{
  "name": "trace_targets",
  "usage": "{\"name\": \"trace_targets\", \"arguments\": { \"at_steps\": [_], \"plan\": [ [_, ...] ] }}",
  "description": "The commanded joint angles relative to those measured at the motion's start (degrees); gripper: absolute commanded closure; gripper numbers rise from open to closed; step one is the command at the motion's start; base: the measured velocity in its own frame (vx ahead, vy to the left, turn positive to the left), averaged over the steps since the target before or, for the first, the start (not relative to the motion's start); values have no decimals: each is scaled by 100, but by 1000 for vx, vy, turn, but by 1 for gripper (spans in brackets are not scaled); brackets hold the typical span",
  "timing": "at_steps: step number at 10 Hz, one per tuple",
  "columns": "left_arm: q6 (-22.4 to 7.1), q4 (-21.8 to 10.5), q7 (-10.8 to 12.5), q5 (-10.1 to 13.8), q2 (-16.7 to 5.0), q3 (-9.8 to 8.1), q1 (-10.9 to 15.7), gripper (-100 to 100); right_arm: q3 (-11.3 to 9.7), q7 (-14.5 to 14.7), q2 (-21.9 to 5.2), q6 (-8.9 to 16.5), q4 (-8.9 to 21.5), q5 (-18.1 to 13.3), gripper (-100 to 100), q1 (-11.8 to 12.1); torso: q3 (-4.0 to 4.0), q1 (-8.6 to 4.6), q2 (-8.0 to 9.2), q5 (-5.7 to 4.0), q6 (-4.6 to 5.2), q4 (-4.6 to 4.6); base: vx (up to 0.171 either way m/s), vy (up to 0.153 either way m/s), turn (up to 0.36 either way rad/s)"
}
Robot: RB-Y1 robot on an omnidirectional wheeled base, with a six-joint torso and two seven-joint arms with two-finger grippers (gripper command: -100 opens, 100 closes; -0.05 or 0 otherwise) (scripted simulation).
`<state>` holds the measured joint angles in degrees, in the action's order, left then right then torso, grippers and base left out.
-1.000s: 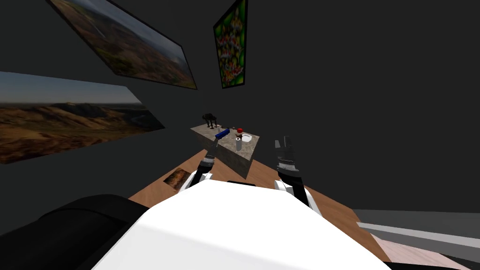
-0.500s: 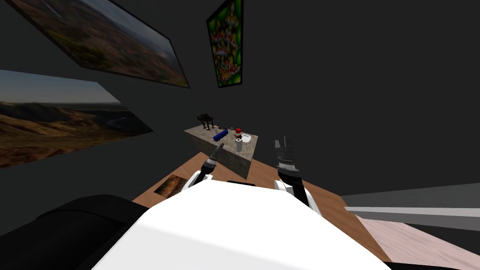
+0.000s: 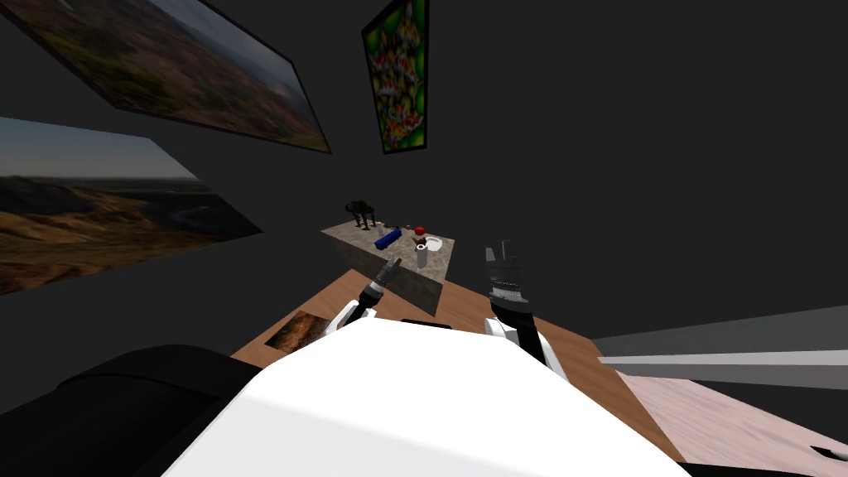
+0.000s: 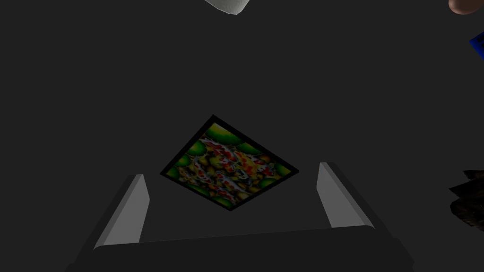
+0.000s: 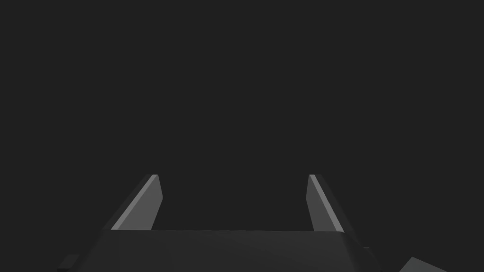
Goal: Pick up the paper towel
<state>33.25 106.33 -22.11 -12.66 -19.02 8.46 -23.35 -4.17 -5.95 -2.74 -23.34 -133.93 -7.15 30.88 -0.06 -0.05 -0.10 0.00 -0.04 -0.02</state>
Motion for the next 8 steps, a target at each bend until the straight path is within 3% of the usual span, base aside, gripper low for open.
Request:
{"name": "trace_targets", "arguments": {
  "at_steps": [1, 7, 8],
  "plan": [
    [-13, 8, 2, -5, -9, 2, 0, -100, 0, 0, 0, 0, 0, 0, 0, 0, 0, 0, 0, 0, 0, 0, 5, 5, 16],
    [-13, 8, 2, -5, -9, 2, 0, -100, 0, 0, 0, 0, 0, 0, 0, 0, 1, -4, 3, -1, 1, 0, -1, -1, -5],
    [-8, -124, -88, -63, -212, 63, -81, -100, 0, 0, 0, 0, 0, 0, 0, 0, 0, -1, 1, 0, 0, 0, -37, -36, -117]
  ]
}}
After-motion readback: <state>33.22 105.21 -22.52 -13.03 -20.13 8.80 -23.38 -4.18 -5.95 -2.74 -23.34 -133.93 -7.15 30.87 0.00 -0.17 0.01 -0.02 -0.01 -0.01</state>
